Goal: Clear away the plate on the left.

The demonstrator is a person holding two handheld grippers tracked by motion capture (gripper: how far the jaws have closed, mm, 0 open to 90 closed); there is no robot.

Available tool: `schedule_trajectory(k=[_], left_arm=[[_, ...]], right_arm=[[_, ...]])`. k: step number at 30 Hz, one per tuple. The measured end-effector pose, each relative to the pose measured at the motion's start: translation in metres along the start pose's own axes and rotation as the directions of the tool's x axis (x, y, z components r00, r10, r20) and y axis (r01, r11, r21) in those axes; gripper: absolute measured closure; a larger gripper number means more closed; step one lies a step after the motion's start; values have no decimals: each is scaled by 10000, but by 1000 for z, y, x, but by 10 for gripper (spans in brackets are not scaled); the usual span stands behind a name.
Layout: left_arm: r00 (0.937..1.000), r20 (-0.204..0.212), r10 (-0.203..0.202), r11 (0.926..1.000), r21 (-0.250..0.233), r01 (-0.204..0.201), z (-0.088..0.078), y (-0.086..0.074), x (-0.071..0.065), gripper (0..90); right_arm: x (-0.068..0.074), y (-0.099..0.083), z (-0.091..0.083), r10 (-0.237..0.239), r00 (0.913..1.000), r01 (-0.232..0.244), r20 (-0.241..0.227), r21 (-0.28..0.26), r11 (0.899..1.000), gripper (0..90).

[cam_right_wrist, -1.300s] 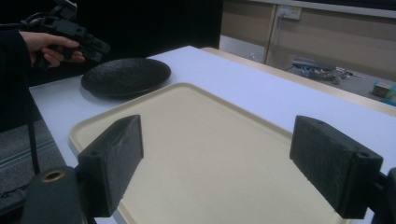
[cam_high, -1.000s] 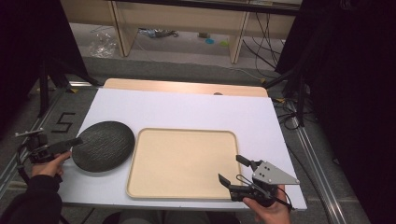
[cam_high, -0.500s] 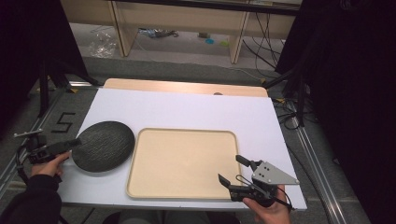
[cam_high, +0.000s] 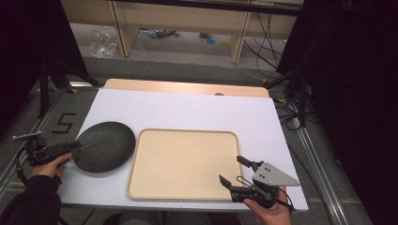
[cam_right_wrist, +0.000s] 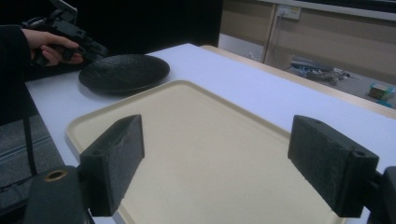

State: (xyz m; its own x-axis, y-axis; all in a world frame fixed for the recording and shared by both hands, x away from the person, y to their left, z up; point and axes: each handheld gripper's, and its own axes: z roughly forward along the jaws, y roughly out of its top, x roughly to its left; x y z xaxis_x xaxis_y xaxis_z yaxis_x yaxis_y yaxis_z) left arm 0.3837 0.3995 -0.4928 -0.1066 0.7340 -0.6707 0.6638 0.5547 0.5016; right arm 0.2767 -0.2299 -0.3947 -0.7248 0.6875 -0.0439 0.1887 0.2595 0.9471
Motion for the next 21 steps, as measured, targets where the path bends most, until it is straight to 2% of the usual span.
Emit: schedule_trajectory(k=[3, 6, 8, 9, 10, 11, 12, 13, 14, 17, 19, 21], left_arm=[[10000, -96, -2, 9997, 245, 4, 2, -1, 0, 523], [10000, -19, 57, 9993, 372, -56, 4, -1, -1, 535], [9999, -111, 42, 9991, 424, -37, 4, -2, -2, 539], [9998, -197, 62, 9981, 607, -50, 4, -2, -1, 549], [10000, -75, 5, 9982, 608, -1, 6, -3, 0, 557], [9995, -305, 109, 9961, 878, -82, 7, -3, -1, 562], [9992, -368, 135, 9947, 1022, -96, 8, -4, -1, 572], [9993, -361, 111, 9955, 946, -76, 9, -5, -2, 579], [9999, -149, -30, 9967, 817, 42, 9, -5, 0, 581], [9994, 16, -345, 9964, 777, 342, 9, -5, 5, 610], [9991, -134, -406, 9947, 936, 417, 8, -5, 5, 632], [9986, 36, -533, 9954, 798, 529, 9, -6, 6, 645]], right_arm=[[1, 0, 0, 112, 9999, -112, -44, 75, 9999, 196], [0, 0, 0, 10, 10000, -10, 8, -10, 10000, 196], [0, 0, 0, -6, 10000, 6, 30, 27, 10000, 196], [0, 0, 0, 2, 10000, -2, 12, 11, 10000, 195], [0, 0, 0, 8, 10000, -8, 28, -9, 10000, 196], [0, 0, 0, 35, 10000, -35, 28, 27, 10000, 196], [0, 0, 1, 46, 10000, -46, -27, 0, 10000, 196], [0, 0, 0, 33, 10000, -33, 22, 69, 10000, 196], [1, 0, 0, 125, 9999, -124, -47, 99, 9999, 196], [0, 0, 0, 26, 10000, -26, 21, 47, 10000, 196], [0, 0, 1, 24, 10000, -24, 56, 12, 10000, 196], [0, 0, 1, 86, 10000, -86, 5, 47, 10000, 197]])
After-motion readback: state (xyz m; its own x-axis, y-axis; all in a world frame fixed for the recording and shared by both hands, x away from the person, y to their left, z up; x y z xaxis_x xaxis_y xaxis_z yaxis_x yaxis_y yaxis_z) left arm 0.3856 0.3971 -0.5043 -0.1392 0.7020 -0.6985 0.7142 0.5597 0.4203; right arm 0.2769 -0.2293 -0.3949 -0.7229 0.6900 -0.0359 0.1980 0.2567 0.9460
